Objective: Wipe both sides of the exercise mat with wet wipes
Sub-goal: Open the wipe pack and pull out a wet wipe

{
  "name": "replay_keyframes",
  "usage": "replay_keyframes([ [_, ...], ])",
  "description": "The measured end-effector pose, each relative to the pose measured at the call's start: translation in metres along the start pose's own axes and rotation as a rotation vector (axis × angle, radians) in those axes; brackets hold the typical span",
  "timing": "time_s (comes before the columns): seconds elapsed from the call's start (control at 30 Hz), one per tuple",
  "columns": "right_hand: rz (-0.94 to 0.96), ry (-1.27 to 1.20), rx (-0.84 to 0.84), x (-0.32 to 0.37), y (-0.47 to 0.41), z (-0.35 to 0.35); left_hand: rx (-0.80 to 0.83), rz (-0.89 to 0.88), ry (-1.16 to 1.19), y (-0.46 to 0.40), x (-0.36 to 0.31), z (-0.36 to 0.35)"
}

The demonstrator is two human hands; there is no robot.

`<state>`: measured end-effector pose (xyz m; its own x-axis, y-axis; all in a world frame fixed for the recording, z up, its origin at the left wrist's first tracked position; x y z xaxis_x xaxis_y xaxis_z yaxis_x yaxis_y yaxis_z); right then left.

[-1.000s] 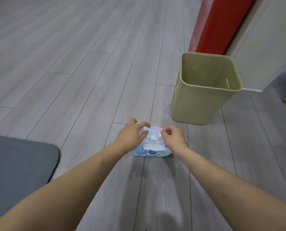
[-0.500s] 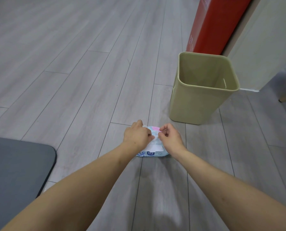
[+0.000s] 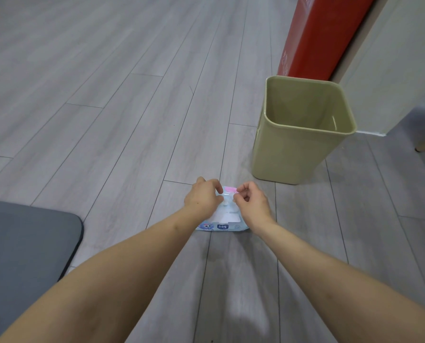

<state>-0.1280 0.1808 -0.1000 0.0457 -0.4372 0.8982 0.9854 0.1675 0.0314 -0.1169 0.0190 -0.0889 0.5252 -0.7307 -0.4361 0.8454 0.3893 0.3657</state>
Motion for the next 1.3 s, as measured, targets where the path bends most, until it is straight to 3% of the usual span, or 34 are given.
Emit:
replay_keyframes([
  [0.13, 0.011, -0.007, -0.012, 0.001, 0.0, -0.001, 0.007, 0.02, 0.086, 0.002, 0.006, -0.001],
  [0.47, 0.044, -0.057, -0.015, 0.0, 0.004, 0.003, -0.079, -0.008, -0.133, 0.002, -0.001, -0.007],
  [0.6, 0.039, -0.068, -0.009, -0.002, 0.004, 0.001, -0.036, 0.015, -0.046, -0.002, 0.009, -0.004],
  [0.77, 0.098, -0.031, 0.043, 0.005, 0.005, -0.006, -0.119, 0.07, 0.025, -0.003, 0.037, 0.007],
  [1.13, 0.346, 0.324, 0.289, -0.001, 0.005, -0.026, -0.103, 0.186, 0.122, 0.004, 0.069, 0.008],
  [1.3, 0.319, 0.319, 0.452, -0.006, 0.012, -0.017, -0.114, 0.195, 0.145, 0.007, 0.071, 0.009],
])
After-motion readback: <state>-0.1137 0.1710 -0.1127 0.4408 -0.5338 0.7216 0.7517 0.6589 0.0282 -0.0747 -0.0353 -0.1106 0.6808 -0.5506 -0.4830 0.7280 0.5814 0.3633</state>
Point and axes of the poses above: each hand's wrist, its own y-axis away from the middle knuckle, its own z-axis out of the back of the hand, x = y × z, the point moved 3 cm from there along -y, towards the middle knuckle, and after that the axes turned 11 degrees about z, right-handed, at the moved point
